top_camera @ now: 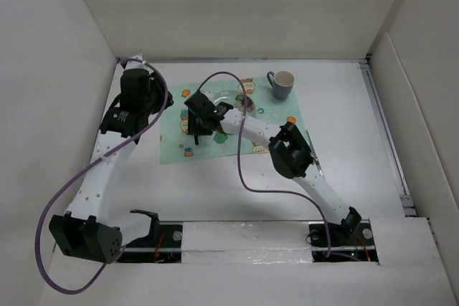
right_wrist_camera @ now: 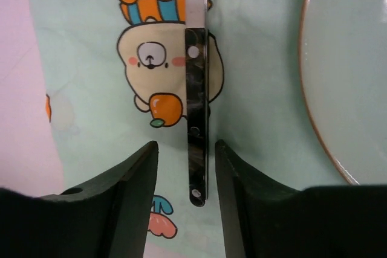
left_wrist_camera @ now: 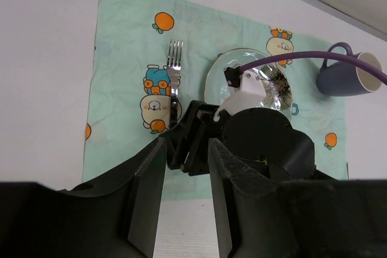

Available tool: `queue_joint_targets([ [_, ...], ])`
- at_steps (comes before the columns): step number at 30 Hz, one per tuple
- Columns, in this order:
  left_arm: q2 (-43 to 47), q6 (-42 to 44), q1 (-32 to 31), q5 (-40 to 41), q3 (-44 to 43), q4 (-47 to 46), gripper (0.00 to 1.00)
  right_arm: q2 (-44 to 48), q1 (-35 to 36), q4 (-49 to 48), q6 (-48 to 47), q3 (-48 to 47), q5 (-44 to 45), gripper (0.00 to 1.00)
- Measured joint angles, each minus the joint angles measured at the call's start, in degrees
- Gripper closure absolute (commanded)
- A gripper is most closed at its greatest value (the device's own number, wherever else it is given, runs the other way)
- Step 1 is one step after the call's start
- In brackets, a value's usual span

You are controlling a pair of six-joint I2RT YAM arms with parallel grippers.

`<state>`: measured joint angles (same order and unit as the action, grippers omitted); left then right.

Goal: Set the dinner table for one person

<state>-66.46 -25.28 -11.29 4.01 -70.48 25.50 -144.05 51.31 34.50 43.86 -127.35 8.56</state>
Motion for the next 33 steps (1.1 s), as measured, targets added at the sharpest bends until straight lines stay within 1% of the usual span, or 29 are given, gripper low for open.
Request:
queue_joint_targets([
  [1,0.0,-0.1,0.0,-0.1,0.1,0.0,0.69,0.3,0.0,-0.8,-0.3,0.4,-0.6,0.46],
  [3,-0.1,-0.2,0.0,-0.2,0.3,-0.1,0.7,1.6,-0.2,-1.2,-0.8,2.2,-1.7,0.44],
  [4,-0.1,-0.3,0.0,-0.4,0.4,-0.1,0.74,2.7,-0.3,-1.5,-1.1,3.7,-2.3,0.45],
  [5,-0.2,-0.3,0.0,-0.5,0.4,-0.2,0.78,4.3,-0.4,-1.6,-1.6,5.9,-3.2,0.49],
  [6,-0.2,-0.3,0.0,-0.6,0.5,-0.4,0.84,6.3,-0.6,-1.8,-2.1,8.1,-3.6,0.56],
  [7,-0.2,-0.4,0.0,-0.8,0.5,-0.6,0.99,9.7,-0.8,-3.3,-2.9,12.6,-4.5,0.65],
  [8,-0.2,-0.3,0.0,-1.2,0.7,-0.9,1.0,13.8,-1.1,-4.5,-3.9,17.4,-4.6,0.88],
  [9,-0.2,0.0,0.0,-1.5,0.9,-1.1,1.0,18.8,-1.5,-5.4,-4.8,22.7,-4.9,0.99],
  [13,-0.1,0.3,-0.3,-3.7,3.0,-2.6,1.0,43.3,-5.7,-10.8,-5.1,45.2,-4.3,1.0],
  [15,-0.1,0.3,-0.8,-4.7,4.3,-3.0,1.0,56.6,-10.8,-13.0,-4.2,57.1,-3.2,1.0],
  [17,-0.1,0.3,-1.3,-5.7,5.8,-3.0,1.0,67.5,-17.5,-11.6,-2.2,66.8,-1.0,1.0],
  [18,-0.1,0.3,-1.5,-6.2,6.4,-3.0,1.0,71.4,-20.7,-10.7,-1.4,70.9,0.3,0.99],
  [19,-0.1,0.4,-1.5,-6.6,6.8,-3.0,1.0,75.2,-24.0,-9.1,0.0,75.0,1.2,0.9],
  [20,-0.1,0.4,-1.6,-7.0,7.1,-3.0,1.0,78.8,-27.4,-6.5,1.0,79.1,1.9,0.68],
  [21,-0.1,0.4,-1.6,-7.2,7.3,-3.0,1.0,81.7,-29.8,-4.4,2.3,82.1,2.4,0.59],
  [22,-0.1,0.4,-1.7,-7.4,7.4,-3.0,1.0,84.6,-32.1,-2.0,3.1,85.0,2.8,0.52],
  [23,-0.1,0.4,-1.8,-8.0,7.4,-3.0,1.0,87.0,-34.2,0.3,3.6,87.2,2.9,0.38],
  [24,-0.1,0.4,-1.9,-8.0,7.5,-3.0,1.0,89.4,-36.5,2.6,4.6,89.0,2.6,0.37],
  [25,-0.1,0.4,-1.9,-8.3,7.5,-3.0,1.0,90.6,-38.1,3.7,4.8,89.9,2.6,0.34],
  [28,-0.1,0.4,-1.9,-9.2,7.5,-3.1,1.0,90.4,-44.2,5.1,4.0,90.8,1.0,0.34],
  [31,-0.1,0.4,-1.9,-9.8,7.5,-3.2,1.0,82.4,-48.9,5.0,1.0,90.1,-0.8,0.37],
  [32,-0.1,0.4,-1.9,-9.9,7.5,-3.2,1.0,78.6,-49.5,5.1,-0.1,89.4,-1.1,0.38],
  [33,-0.1,0.4,-1.9,-10.0,7.5,-3.3,1.0,75.1,-49.8,5.2,-1.3,88.7,-1.4,0.4],
])
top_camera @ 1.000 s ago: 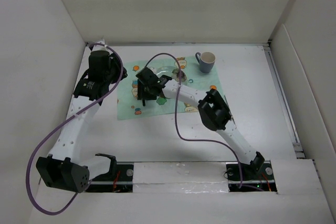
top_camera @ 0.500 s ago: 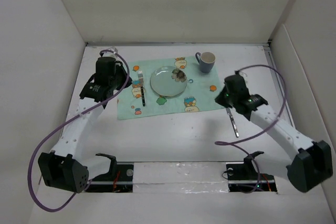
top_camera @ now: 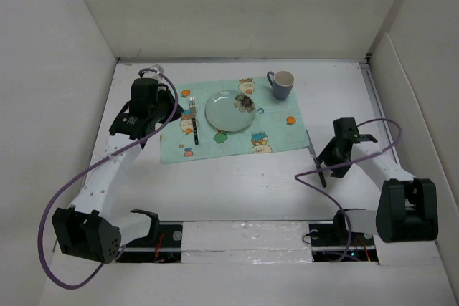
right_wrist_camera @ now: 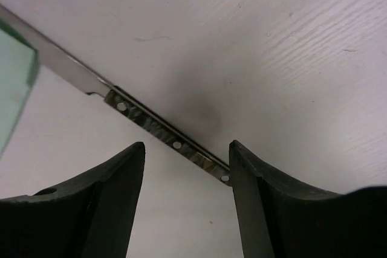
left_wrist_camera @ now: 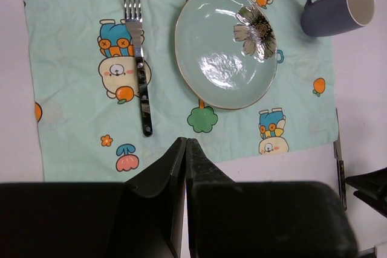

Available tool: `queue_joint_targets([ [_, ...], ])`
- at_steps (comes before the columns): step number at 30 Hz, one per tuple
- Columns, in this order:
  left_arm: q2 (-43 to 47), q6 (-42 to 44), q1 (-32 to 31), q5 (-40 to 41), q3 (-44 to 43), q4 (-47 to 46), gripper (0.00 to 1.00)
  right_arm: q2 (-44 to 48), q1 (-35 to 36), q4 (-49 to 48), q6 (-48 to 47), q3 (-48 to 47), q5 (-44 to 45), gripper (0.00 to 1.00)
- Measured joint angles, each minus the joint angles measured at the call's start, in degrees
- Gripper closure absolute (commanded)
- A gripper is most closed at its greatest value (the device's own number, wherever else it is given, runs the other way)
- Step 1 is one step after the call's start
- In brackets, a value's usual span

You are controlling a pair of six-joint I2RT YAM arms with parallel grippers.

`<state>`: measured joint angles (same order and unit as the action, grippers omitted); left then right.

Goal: Set the dinner table for one person

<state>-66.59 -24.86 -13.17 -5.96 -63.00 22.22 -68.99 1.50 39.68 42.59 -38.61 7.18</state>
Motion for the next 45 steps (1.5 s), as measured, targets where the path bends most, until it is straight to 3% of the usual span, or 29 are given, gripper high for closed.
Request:
queue_joint_targets([
  [4,0.0,0.0,0.0,0.0,0.0,-0.1,1.0,-8.3,0.1,0.6,-3.8,-3.0,-0.5,0.45],
  [21,0.6,0.3,0.0,0.4,2.3,-0.4,1.0,-15.9,4.1,2.3,-9.4,-8.6,0.8,0.45],
  [24,0.8,0.4,0.0,0.4,2.4,-0.4,1.0,-18.3,4.4,2.3,-9.8,-9.7,0.7,0.49],
  [27,0.8,0.4,0.0,0.4,2.4,-0.4,1.0,-19.1,4.6,2.3,-9.8,-10.4,0.5,0.61],
  [34,1.0,0.6,0.0,0.6,2.4,-0.4,1.0,-22.1,4.1,3.5,-9.8,-13.3,-0.1,0.99],
  [45,1.2,0.8,0.0,0.7,2.7,-0.5,1.0,-18.5,2.7,6.4,-11.4,-19.0,6.4,1.0],
])
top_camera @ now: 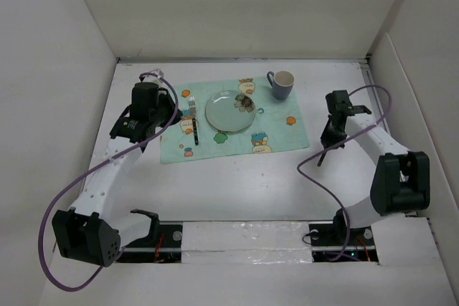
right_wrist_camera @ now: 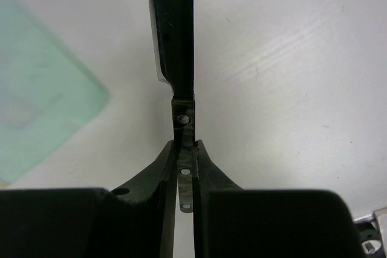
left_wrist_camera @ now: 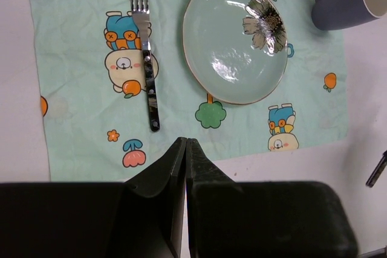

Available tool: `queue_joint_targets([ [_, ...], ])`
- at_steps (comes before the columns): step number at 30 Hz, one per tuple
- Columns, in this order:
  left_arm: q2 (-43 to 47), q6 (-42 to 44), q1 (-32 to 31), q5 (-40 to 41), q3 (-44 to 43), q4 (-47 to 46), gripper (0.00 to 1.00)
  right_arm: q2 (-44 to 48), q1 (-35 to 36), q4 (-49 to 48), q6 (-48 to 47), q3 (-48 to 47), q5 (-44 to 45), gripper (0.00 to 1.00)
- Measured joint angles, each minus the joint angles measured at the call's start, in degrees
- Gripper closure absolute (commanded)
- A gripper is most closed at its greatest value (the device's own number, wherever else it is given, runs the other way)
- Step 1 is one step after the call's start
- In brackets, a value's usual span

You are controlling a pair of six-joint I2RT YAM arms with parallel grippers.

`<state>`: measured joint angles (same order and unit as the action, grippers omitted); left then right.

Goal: Set the dinner table for one person

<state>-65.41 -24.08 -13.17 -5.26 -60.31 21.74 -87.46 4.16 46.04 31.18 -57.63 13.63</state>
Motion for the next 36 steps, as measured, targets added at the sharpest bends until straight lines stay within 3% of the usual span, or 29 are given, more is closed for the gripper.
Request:
queue_joint_targets([
  [5,-1.4,0.2,0.0,-1.4,0.5,-1.2,1.0,8.7,8.7,-3.6,-3.2,-10.5,0.0,1.0],
  [8,-2.9,0.2,0.0,-1.9,1.1,-1.5,1.0,8.9,14.6,-6.7,-6.3,-15.7,-4.4,1.0],
  [12,-3.4,0.3,0.0,-1.7,1.3,-1.6,0.97,1.9,19.6,-7.9,-10.9,-21.2,-9.2,1.0],
  [19,-6.1,0.8,0.0,-0.6,-2.0,-1.6,0.78,-17.7,21.4,-7.5,-15.0,-28.9,-13.7,1.0],
  [25,-7.6,1.1,0.0,-0.5,-4.8,-1.5,0.77,-30.3,20.9,-6.9,-16.4,-37.9,-13.6,1.0],
  [36,-7.7,1.0,0.0,-0.1,-5.0,-0.7,0.76,-38.9,19.3,-4.4,-16.1,-46.2,-11.4,1.0],
])
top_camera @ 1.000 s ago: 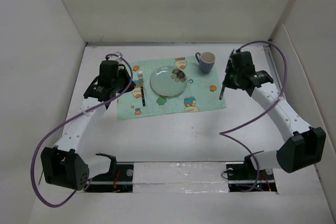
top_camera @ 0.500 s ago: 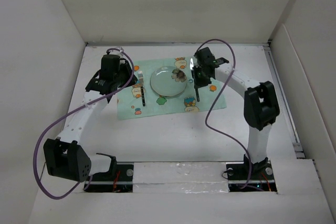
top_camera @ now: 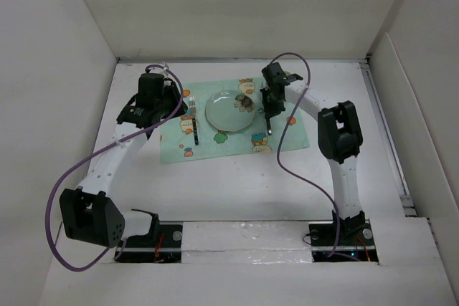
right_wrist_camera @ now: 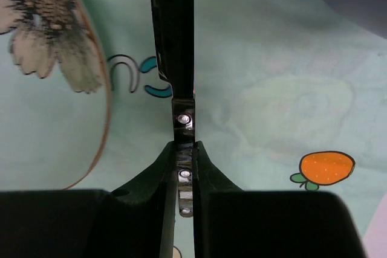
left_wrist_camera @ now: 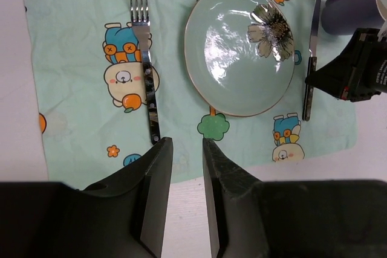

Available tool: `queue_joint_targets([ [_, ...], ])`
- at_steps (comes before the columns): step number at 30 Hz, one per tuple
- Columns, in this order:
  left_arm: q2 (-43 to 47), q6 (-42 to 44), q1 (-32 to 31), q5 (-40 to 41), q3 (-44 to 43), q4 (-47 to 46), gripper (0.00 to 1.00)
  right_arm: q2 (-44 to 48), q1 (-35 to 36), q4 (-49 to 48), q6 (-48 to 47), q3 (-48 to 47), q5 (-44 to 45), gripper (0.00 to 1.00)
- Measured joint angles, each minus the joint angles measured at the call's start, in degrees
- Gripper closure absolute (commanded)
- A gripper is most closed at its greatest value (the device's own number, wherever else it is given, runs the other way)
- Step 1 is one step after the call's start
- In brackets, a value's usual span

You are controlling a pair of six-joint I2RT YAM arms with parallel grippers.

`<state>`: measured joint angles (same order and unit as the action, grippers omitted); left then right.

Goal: Set the dinner table for one person

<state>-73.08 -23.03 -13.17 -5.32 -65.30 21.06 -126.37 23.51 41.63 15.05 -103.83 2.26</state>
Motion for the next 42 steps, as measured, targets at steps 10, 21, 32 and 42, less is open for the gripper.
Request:
queue_joint_targets([
  [10,0.0,0.0,0.0,1.0,0.0,0.0,0.75,-2.3,-0.6,3.0,1.4,-1.4,1.4,0.84],
  [21,-1.4,0.7,0.0,1.1,-3.3,1.1,0.63,2.2,0.8,3.2,3.2,-1.1,1.3,0.3],
  [32,-0.8,0.8,0.0,-0.8,-14.4,-0.6,0.43,46.9,2.8,-9.6,3.0,14.4,4.1,0.25],
  [42,9.8,0.9,0.1,10.6,-28.3,-1.6,0.38,79.3,-8.7,-30.3,7.7,22.7,13.4,0.0],
])
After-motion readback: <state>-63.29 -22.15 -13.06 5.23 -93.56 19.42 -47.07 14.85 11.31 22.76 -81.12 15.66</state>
